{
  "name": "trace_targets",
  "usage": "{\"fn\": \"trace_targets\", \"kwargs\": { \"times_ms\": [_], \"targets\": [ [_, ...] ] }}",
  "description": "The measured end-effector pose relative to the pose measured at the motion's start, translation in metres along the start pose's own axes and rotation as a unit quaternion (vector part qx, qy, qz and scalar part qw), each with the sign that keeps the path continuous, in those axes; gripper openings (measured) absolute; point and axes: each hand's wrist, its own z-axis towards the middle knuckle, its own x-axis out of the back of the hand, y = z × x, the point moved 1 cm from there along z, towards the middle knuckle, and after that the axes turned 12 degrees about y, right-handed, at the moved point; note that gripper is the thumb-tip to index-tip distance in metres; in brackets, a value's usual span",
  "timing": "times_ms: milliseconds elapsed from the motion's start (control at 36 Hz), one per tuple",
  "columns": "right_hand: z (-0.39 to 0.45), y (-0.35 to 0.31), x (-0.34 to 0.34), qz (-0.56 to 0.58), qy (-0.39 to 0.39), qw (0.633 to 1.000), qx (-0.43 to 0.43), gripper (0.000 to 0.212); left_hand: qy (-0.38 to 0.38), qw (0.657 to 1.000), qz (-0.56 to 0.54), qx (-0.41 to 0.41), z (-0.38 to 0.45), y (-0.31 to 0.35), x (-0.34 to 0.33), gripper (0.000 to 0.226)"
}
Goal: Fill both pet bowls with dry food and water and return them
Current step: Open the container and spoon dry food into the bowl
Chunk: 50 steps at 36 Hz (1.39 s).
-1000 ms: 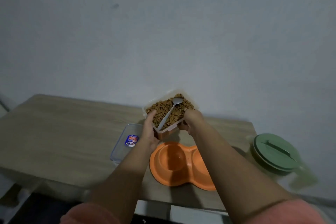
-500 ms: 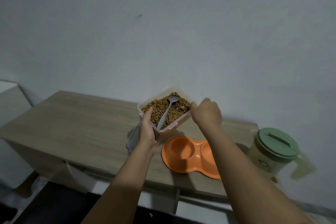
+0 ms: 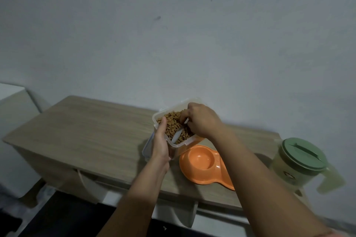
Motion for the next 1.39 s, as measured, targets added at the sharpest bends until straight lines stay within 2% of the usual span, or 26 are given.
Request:
{"fn": "trace_targets", "kwargs": {
  "times_ms": [83,250,333,500,667,750,889,1028,1167,1333,1389],
  "targets": [
    [0.001,0.0,-0.004,0.023,0.021,1.0,-0.005,0.027,0.021,1.0,0.019,-0.005,0.0,0.0,0.006,0.055],
    [0.007,0.002,-0.004,0.139,0.129,0.981,-0.048,0.015,0.055,0.998,0.023,-0.01,0.002,-0.003,0.014,0.055],
    [0.01,0.004,0.004,0.204,0.164,0.96,-0.101,0.019,0.053,0.999,0.012,-0.001,0.001,-0.004,0.016,0.047],
    [0.012,0.01,0.016,0.325,0.204,0.907,-0.174,0.021,0.076,0.997,0.018,-0.004,0.002,-0.005,0.023,0.051],
    [0.014,0.021,0.009,0.34,0.203,0.889,-0.231,0.022,0.103,0.994,0.026,-0.001,0.003,-0.004,0.029,0.052],
    [0.013,0.026,0.005,0.352,0.216,0.873,-0.259,0.028,0.121,0.993,0.009,0.008,0.006,-0.006,0.032,0.063],
    [0.011,0.036,-0.007,0.321,0.218,0.875,-0.289,0.032,0.128,0.992,-0.002,0.012,0.009,-0.007,0.033,0.052],
    [0.005,0.039,-0.025,0.352,0.194,0.845,-0.352,0.036,0.106,0.994,0.023,0.008,0.006,-0.008,0.03,0.053],
    [-0.001,0.045,-0.035,0.382,0.167,0.823,-0.387,0.034,0.117,0.992,0.046,-0.02,0.004,-0.013,0.031,0.052],
    [-0.007,0.049,-0.05,0.406,0.184,0.784,-0.432,0.038,0.118,0.992,0.051,0.001,0.004,-0.018,0.026,0.061],
    [-0.007,0.049,-0.053,0.399,0.185,0.787,-0.433,0.039,0.118,0.992,0.05,0.004,0.003,-0.019,0.023,0.061]
  ]
}}
